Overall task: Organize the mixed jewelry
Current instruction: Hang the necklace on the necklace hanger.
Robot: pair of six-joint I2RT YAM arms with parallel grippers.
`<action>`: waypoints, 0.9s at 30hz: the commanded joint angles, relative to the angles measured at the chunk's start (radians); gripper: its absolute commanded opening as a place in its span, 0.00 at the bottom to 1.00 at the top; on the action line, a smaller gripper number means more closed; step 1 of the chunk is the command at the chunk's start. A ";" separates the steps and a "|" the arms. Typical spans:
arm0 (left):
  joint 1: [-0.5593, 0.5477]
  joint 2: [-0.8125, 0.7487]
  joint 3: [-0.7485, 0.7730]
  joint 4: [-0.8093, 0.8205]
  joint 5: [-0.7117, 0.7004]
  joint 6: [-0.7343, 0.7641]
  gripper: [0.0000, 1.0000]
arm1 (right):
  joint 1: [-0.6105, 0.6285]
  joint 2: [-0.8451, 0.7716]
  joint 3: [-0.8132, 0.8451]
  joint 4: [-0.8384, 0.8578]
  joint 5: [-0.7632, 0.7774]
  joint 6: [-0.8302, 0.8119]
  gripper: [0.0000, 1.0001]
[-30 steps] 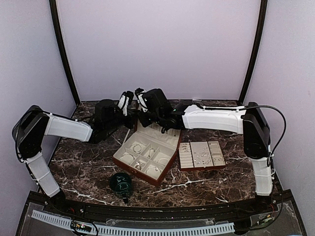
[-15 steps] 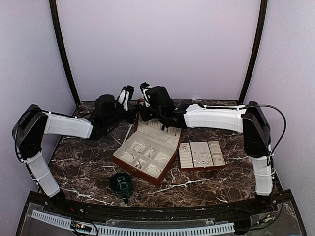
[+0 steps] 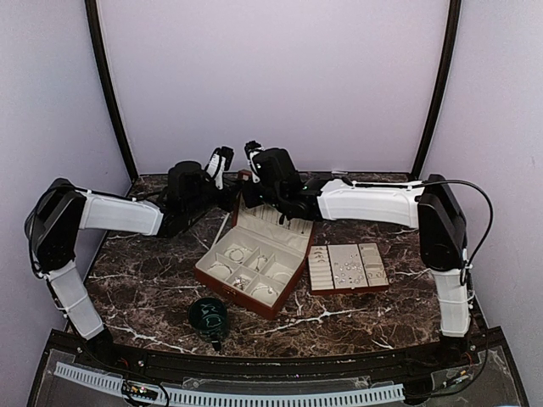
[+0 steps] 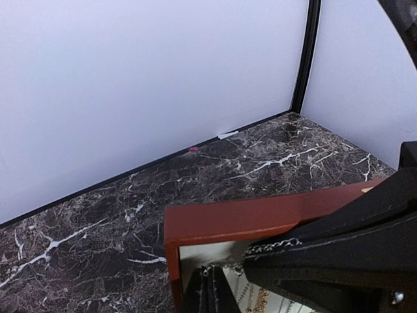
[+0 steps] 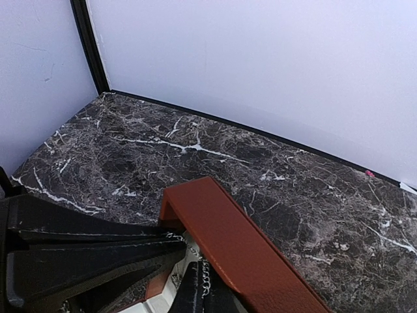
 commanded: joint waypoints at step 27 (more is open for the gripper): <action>0.008 0.020 0.047 0.010 -0.038 -0.052 0.00 | -0.020 -0.019 -0.033 0.073 0.016 0.060 0.00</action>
